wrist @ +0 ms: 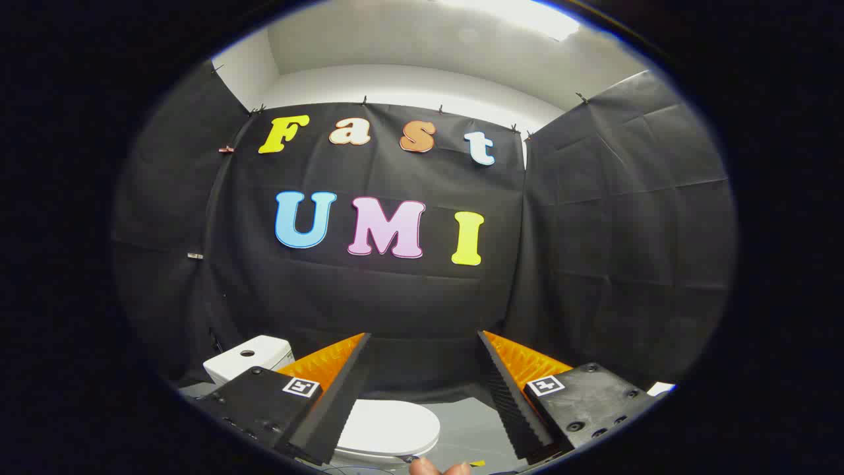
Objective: Open the toilet lid.
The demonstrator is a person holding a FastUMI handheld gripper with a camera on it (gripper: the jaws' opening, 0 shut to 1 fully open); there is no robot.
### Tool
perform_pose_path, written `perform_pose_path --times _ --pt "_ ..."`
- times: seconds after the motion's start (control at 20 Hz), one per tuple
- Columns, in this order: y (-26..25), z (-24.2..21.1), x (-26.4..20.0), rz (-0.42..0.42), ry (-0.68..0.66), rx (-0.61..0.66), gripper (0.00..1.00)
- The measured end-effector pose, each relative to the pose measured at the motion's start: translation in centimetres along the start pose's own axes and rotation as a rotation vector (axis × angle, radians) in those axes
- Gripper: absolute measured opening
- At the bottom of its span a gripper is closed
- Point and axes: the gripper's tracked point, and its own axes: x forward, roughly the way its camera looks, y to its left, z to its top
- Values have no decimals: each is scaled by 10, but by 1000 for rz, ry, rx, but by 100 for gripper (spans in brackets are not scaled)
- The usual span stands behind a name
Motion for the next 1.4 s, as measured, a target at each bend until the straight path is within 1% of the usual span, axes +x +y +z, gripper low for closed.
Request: perform_pose_path --times 0.9,1.15,1.3,1.4 --pt "5 10 -1 1 -12 -26 98" --pt "6 6 -1 1 -8 -27 98" --pt "11 6 0 19 -26 -27 98" --pt "12 1 4 17 -39 -45 98"
